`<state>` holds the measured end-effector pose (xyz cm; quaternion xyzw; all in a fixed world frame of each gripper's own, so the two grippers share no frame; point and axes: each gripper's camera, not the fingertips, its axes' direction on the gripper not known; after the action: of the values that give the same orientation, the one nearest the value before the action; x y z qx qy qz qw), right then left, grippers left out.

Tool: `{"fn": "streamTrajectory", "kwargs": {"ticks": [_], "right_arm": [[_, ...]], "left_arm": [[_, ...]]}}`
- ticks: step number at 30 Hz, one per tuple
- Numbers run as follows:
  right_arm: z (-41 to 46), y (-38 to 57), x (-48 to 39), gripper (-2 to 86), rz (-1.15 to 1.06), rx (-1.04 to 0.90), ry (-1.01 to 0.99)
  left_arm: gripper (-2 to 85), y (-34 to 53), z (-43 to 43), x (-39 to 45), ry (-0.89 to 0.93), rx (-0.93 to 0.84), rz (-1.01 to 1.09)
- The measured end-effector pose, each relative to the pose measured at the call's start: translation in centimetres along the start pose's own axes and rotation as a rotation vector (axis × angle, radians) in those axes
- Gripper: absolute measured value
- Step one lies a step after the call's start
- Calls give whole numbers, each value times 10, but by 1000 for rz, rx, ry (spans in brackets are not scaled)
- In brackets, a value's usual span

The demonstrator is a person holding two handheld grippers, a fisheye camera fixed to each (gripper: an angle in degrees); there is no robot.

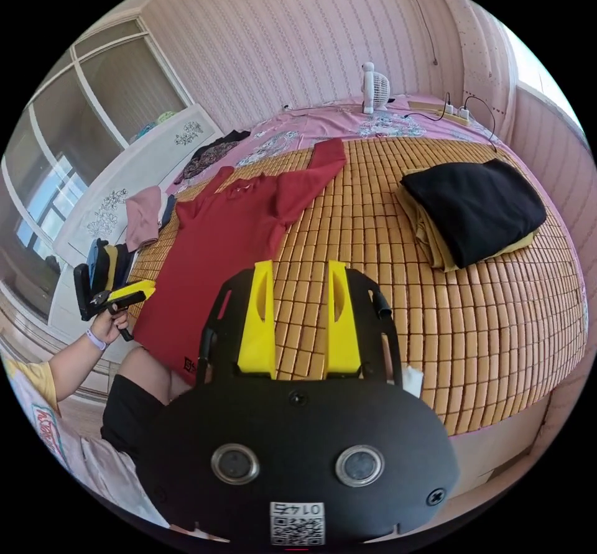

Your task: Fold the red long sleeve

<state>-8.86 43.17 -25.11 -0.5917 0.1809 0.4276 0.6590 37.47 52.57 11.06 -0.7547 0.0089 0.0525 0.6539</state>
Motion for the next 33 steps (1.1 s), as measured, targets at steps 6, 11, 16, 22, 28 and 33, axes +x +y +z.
{"fn": "streamTrajectory", "kwargs": {"ticks": [6, 11, 16, 22, 28, 33], "right_arm": [[103, -132, 55, 124, 59, -22, -41], [184, -200, 84, 128, 145, -5, 13], [211, -200, 105, 33, 179, -121, -11], [93, -85, 58, 13, 104, -178, -9], [-24, 18, -10, 24, 118, -299, -89], [-57, 44, 50, 85, 223, -238, 173]], "left_arm": [[63, -81, 137, 4, -109, -126, 35], [49, -84, 184, 3, -91, -160, 39], [43, -89, 207, 7, -67, -166, 17], [47, -97, 228, 17, -72, -181, -19], [44, -126, 221, 15, 32, -161, -113], [49, -168, 246, 31, 39, -170, -31]]}}
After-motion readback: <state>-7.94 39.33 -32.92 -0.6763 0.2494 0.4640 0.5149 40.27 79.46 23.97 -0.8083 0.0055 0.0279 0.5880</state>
